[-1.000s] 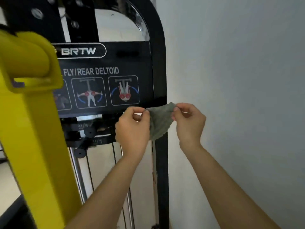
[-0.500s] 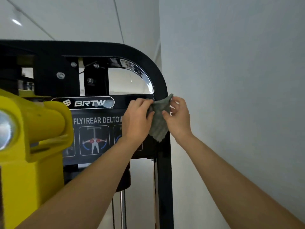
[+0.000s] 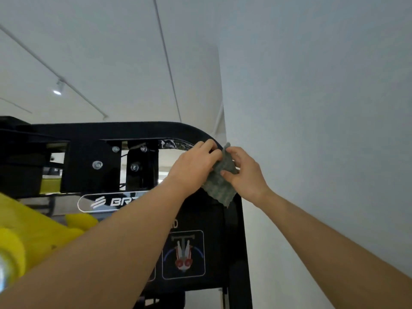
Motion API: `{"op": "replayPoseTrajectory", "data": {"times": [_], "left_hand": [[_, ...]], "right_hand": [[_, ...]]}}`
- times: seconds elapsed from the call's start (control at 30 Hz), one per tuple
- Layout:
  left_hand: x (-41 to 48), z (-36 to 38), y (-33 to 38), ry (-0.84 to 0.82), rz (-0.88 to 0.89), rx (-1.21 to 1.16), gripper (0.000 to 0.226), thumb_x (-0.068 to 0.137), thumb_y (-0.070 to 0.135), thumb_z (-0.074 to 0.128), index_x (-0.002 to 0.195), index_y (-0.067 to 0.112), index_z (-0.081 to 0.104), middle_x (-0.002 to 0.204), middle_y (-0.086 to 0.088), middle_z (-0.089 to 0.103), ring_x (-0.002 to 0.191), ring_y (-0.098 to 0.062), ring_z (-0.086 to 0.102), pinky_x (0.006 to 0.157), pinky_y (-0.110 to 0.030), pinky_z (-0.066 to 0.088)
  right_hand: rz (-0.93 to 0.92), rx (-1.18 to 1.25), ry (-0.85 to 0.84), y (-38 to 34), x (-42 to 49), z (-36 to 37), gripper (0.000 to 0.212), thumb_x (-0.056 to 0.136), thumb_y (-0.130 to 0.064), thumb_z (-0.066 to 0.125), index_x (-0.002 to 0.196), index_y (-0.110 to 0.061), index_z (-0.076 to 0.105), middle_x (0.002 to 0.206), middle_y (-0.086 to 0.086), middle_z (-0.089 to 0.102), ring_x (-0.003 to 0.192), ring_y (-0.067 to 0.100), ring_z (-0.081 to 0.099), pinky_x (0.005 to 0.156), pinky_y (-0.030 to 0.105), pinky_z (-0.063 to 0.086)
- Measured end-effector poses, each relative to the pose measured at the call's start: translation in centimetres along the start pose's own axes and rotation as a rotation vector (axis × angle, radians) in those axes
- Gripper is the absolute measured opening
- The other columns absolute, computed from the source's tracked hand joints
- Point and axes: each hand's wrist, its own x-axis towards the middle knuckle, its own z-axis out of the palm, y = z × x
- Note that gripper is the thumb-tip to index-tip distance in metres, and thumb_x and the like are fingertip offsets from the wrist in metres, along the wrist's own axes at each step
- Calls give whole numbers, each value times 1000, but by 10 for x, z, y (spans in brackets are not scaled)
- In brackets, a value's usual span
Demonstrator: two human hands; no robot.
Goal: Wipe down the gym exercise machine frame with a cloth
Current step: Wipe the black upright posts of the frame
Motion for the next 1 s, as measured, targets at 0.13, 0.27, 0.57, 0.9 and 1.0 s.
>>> {"op": "replayPoseTrajectory", "data": {"times": [0.13, 0.27, 0.57, 0.9, 1.0], "left_hand": [[16, -15, -26, -70, 149, 65, 36, 81, 20, 78, 113, 17, 62, 113, -4, 55, 99, -24, 52, 73, -41, 54], [29, -38, -58, -166, 181, 132, 38, 95, 45, 61, 126, 23, 60, 121, -2, 52, 110, -22, 50, 84, -34, 46], [26, -45, -84, 42, 121, 224, 57, 99, 59, 32, 107, 25, 77, 92, -2, 59, 79, -25, 56, 67, -39, 50], [43, -68, -97, -248, -165, 539, 66, 95, 72, 18, 135, 36, 56, 128, 1, 59, 115, -22, 53, 88, -39, 42], [47, -76, -104, -244, -139, 559, 64, 98, 66, 26, 155, 35, 27, 144, -1, 50, 125, -24, 51, 97, -40, 43]], "right_hand": [[-19, -46, -48, -8, 21, -5, 61, 84, -14, 78, 138, -24, 53, 130, -3, 65, 116, 18, 63, 100, 41, 53], [-36, -40, -138, -15, 39, -10, 58, 87, -17, 77, 140, -25, 55, 131, -5, 63, 116, 17, 62, 99, 37, 54], [-104, -93, -258, -29, 69, -2, 71, 80, -23, 83, 143, -29, 53, 120, -9, 62, 105, 7, 61, 96, 31, 54], [-50, -196, -362, -43, 88, -6, 50, 80, -31, 84, 121, -19, 57, 123, -1, 63, 104, 18, 65, 94, 39, 56], [-73, -279, -387, -44, 96, -15, 46, 80, -37, 83, 119, -19, 69, 122, 1, 64, 91, 16, 68, 91, 37, 56]]}}
